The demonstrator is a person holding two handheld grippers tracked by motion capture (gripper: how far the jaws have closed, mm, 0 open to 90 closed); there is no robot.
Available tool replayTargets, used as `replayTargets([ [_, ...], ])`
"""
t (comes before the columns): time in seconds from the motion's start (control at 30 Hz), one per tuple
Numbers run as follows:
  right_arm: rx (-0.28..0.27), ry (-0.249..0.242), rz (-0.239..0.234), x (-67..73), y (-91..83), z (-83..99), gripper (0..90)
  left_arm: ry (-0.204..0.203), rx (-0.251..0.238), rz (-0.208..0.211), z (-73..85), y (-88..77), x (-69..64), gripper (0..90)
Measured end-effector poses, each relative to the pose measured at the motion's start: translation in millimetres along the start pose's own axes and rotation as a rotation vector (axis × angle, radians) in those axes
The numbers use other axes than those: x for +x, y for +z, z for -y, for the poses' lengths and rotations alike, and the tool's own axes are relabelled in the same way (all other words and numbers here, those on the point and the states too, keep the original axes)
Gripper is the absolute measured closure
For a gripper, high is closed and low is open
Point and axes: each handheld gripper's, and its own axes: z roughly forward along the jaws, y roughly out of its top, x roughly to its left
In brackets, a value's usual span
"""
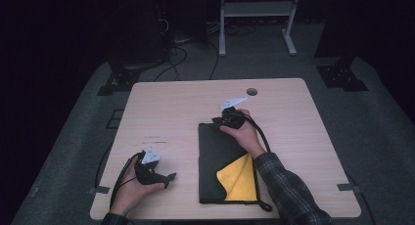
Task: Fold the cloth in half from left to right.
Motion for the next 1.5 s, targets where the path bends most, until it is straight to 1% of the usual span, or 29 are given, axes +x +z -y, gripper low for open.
replayTargets([
  [0.1,-0.012,-0.018,-0.013,6.8,-11.4,7.5,61.8,0.000,0.000,0.000,0.0,0.0,0.0,0.0],
  [0.23,-0.011,-0.047,-0.029,19.5,-25.2,16.7,61.2,0.001,0.001,0.000,0.0,0.0,0.0,0.0],
  [0.33,-0.014,-0.062,-0.038,30.0,-34.2,23.8,60.6,0.002,0.000,-0.001,0.0,-0.1,0.1,0.0],
  [0.37,-0.011,-0.063,-0.042,35.6,-39.1,27.2,60.4,0.002,0.000,-0.001,-0.1,-0.1,0.1,0.0],
  [0.4,-0.011,-0.069,-0.044,37.2,-40.7,28.3,60.3,0.002,0.000,-0.001,-0.1,-0.1,0.1,0.0],
  [0.47,-0.015,-0.075,-0.058,44.4,-47.1,32.9,60.3,0.000,0.000,0.000,0.0,0.0,0.0,0.0],
  [0.57,-0.007,-0.094,-0.065,55.7,-55.5,38.6,59.7,-0.002,-0.001,0.000,0.0,0.1,-0.1,0.0],
  [0.7,0.001,-0.115,-0.089,68.9,-62.3,46.9,59.4,-0.001,-0.001,0.000,0.0,0.1,-0.1,0.0],
  [0.83,0.018,-0.131,-0.109,80.0,-63.2,55.1,59.1,0.000,0.000,0.000,0.0,0.0,0.0,0.0],
  [1.0,0.042,-0.146,-0.133,89.6,-61.6,64.6,58.4,-0.001,0.000,0.000,0.0,0.0,0.0,0.0],
  [1.17,0.077,-0.156,-0.154,97.7,-53.7,73.8,56.3,-0.001,0.000,-0.001,-0.1,0.1,0.1,0.0],
  [1.27,0.093,-0.156,-0.168,102.4,-46.9,76.8,54.6,-0.001,0.001,-0.001,-0.2,0.1,0.1,0.0],
  [1.33,0.106,-0.165,-0.175,105.0,-42.2,78.3,53.3,-0.001,0.001,-0.001,-0.2,0.1,0.1,0.0],
  [1.37,0.117,-0.168,-0.171,106.3,-39.4,79.2,53.1,-0.001,0.001,-0.001,-0.2,0.1,0.1,0.0],
  [1.43,0.129,-0.170,-0.173,107.4,-35.7,80.8,55.1,-0.001,0.001,-0.001,-0.2,0.1,0.1,0.0],
  [1.5,0.137,-0.182,-0.165,108.7,-34.4,81.6,60.5,-0.002,0.001,-0.002,-0.2,0.1,0.1,0.0],
])
